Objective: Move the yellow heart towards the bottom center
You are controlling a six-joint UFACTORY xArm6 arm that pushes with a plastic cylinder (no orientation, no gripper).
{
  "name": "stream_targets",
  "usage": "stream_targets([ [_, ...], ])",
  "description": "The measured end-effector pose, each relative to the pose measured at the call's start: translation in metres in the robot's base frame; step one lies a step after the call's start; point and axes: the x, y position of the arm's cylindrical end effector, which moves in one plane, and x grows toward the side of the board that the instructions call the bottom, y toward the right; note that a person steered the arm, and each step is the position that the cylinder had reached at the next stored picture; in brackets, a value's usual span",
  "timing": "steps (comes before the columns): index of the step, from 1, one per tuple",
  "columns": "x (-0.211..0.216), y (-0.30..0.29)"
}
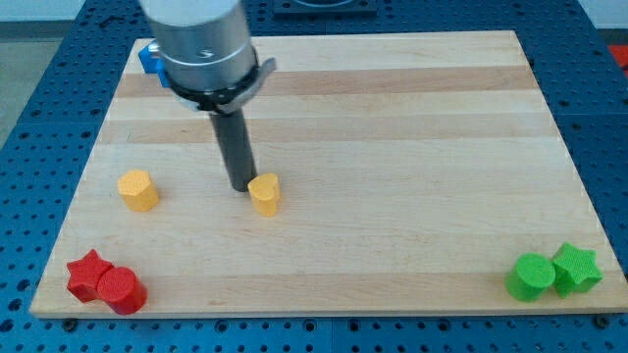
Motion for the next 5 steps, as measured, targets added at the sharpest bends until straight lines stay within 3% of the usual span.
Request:
stream_targets([
  [1, -0.002, 0.003],
  [2, 0.040, 0.004],
  [5, 0.077, 0.018],
])
